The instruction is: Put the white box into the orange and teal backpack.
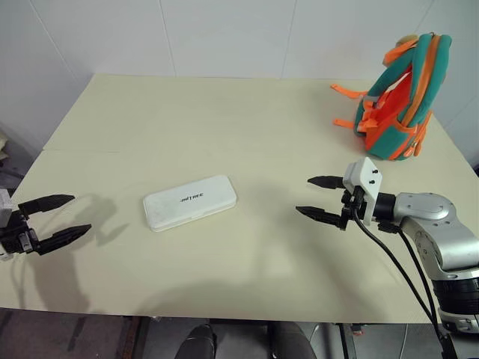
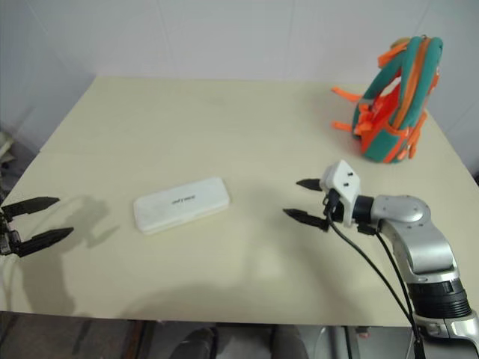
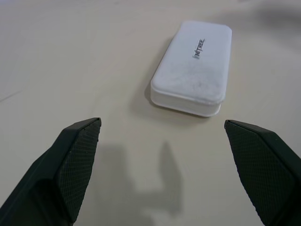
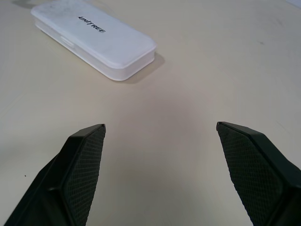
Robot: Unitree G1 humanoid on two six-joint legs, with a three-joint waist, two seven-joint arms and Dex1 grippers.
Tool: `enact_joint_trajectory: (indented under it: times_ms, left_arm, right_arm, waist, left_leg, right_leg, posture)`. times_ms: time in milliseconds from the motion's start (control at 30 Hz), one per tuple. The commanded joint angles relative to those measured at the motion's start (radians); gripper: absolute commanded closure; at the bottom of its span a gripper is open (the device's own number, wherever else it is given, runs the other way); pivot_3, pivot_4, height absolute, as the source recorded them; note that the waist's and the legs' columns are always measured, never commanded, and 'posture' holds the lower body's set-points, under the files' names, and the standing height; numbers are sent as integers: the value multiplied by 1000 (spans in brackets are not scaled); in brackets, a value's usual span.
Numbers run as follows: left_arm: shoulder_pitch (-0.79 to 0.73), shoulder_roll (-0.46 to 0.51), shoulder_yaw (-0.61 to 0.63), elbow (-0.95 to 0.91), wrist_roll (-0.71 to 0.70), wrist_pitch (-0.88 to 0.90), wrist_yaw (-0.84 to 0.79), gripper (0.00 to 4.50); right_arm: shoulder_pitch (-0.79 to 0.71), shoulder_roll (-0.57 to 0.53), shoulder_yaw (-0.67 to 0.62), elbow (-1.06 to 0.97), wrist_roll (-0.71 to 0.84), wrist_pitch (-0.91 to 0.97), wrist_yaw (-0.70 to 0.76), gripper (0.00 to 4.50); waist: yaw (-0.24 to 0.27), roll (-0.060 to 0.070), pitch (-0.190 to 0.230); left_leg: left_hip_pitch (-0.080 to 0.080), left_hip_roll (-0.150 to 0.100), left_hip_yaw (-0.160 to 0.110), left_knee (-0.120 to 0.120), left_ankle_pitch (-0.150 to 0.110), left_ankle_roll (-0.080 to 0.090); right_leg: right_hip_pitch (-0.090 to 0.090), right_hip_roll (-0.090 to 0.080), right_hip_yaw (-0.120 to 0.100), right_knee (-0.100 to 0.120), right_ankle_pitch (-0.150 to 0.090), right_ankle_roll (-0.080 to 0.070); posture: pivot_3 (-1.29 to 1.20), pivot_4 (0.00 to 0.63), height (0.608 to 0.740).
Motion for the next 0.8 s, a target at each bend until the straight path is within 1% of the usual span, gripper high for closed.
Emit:
enact_joint_trajectory:
  times_ms: [33, 133, 200, 367, 500, 600, 767, 800]
  left_arm:
    - [-23, 8, -2, 15, 6, -26, 2, 22]
    - [-21, -9, -12, 6, 5, -36, 7, 22]
    - [-8, -18, -17, -29, -7, -13, 12, 22]
    - [-67, -11, -60, 5, 11, -18, 6, 22]
    - [-112, -43, -72, 3, 36, -66, 85, 22]
    - [-119, -56, -61, 16, 56, -96, 150, 22]
    - [-111, -55, -75, 23, 84, -126, 196, 22]
    - [-93, -58, -78, -1, 89, -120, 207, 199]
  right_arm:
    - [11, -10, -37, -74, 33, 20, -18, 0]
    - [19, -1, -32, -79, 33, 15, -24, 0]
    - [12, 10, -27, -89, 46, 38, -39, 0]
    - [2, 44, -13, -132, 59, 83, -94, 0]
    - [-4, 52, 0, -132, 49, 84, -103, 0]
    - [-20, 57, 6, -124, 37, 70, -115, 0]
    - [-54, 71, 31, -89, 11, 56, -125, 0]
    - [-56, 77, 37, -80, -3, 32, -129, 182]
  waist:
    - [-1, 0, 0]
    - [0, 0, 0]
    - [0, 0, 0]
    - [1, 0, 0]
    - [1, 0, 0]
    - [0, 0, 0]
    - [-2, 0, 0]
    - [0, 0, 0]
  left_leg:
    - [0, 0, 0, 0, 0, 0]
    - [0, 1, 1, 0, 0, 0]
    - [0, 1, 1, 0, 0, 0]
    - [0, 1, 1, 0, 0, 0]
    - [0, 1, 1, 0, 0, 0]
    - [0, 1, 1, 0, 1, -1]
    - [0, 1, 2, 0, 1, -1]
    - [0, 1, 2, 0, 1, -1]
  right_leg:
    - [0, 0, 0, 0, 0, 0]
    - [0, 1, 0, 0, 0, 0]
    - [0, 1, 1, 0, 0, 0]
    - [0, 1, 1, 0, 0, 0]
    - [0, 1, 1, 0, 0, 0]
    - [0, 1, 1, 0, 0, 0]
    - [-1, 1, 1, 1, 0, 0]
    - [-1, 1, 1, 0, 0, 0]
  posture:
    - [0, 150, 740]
    - [0, 150, 740]
    - [0, 150, 740]
    - [0, 150, 740]
    - [0, 150, 740]
    - [0, 150, 740]
    - [0, 150, 740]
    - [0, 150, 740]
